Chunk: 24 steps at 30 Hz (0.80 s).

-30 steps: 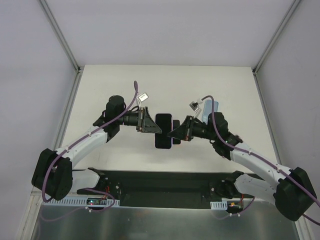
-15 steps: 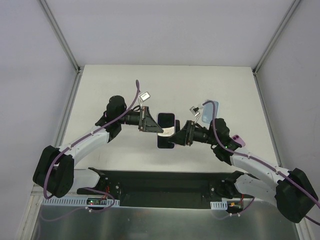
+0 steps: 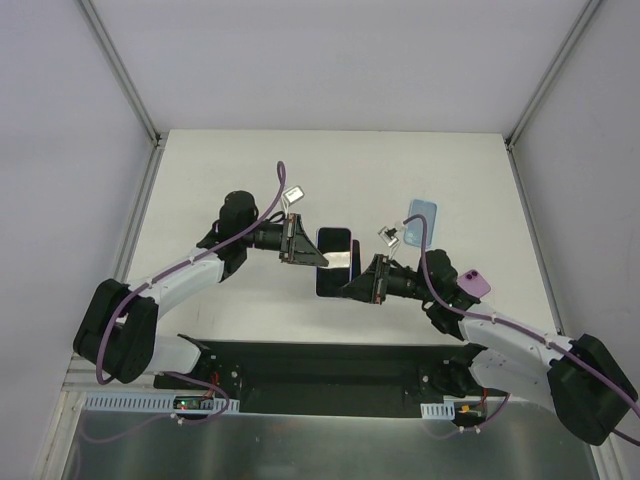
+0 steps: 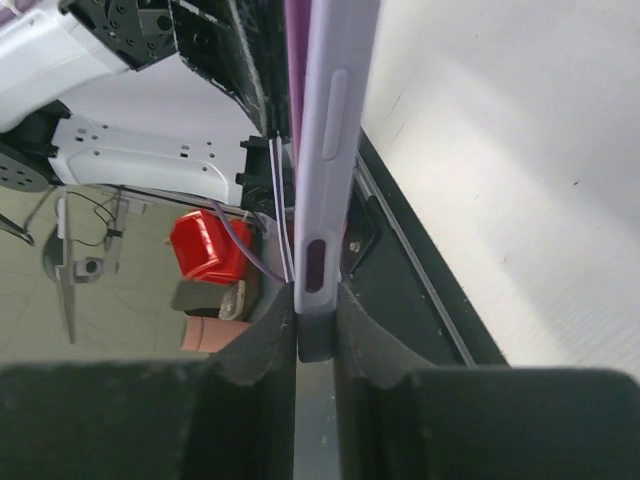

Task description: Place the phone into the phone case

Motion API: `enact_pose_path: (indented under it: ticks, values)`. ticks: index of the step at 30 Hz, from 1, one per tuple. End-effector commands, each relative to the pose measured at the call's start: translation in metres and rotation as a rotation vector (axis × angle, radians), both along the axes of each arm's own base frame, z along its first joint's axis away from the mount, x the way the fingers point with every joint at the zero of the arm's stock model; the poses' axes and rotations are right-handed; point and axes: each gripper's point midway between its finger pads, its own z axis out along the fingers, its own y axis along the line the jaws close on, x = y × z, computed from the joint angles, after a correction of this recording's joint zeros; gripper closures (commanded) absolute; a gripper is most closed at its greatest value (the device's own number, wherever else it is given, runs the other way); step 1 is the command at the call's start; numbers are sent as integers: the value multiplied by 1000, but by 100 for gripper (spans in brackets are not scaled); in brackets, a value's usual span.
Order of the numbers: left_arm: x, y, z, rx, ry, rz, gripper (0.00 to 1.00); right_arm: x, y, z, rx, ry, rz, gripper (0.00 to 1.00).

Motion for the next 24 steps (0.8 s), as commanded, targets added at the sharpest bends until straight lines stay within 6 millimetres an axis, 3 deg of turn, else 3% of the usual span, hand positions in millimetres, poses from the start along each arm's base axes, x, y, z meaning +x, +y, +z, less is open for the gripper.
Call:
enact_pose_path:
  ticks: [1, 2, 6, 7, 11, 12, 14, 15, 17, 24]
  values:
    - [1, -2, 14, -17, -117, -13, 100, 3, 0, 18, 50, -36, -29, 93]
    - [3, -1, 10, 0, -152, -5, 100, 3, 0, 17, 41, -23, -32, 99]
    - [10, 1, 5, 62, -183, 35, 100, 5, -1, 14, 17, 39, -54, 98]
    - [9, 0, 5, 60, -183, 29, 100, 6, -1, 15, 20, 37, -61, 94]
    - [-2, -1, 12, 33, -179, -34, 100, 9, -4, 26, 15, -33, -81, 50]
    - [-5, -2, 16, 22, -183, -50, 100, 9, -7, 19, -24, -23, -90, 47]
    - [-16, -2, 22, -1, -180, -104, 100, 11, -12, 33, -25, -75, -119, 35]
    - [-21, -2, 25, -10, -184, -123, 100, 11, -16, 25, -80, -81, -125, 31]
    - [-28, -1, 29, -22, -189, -154, 100, 15, -24, 33, -110, -125, -173, 20]
    - [-59, 0, 43, -65, -216, -293, 100, 25, -40, 53, -203, -159, -223, 14]
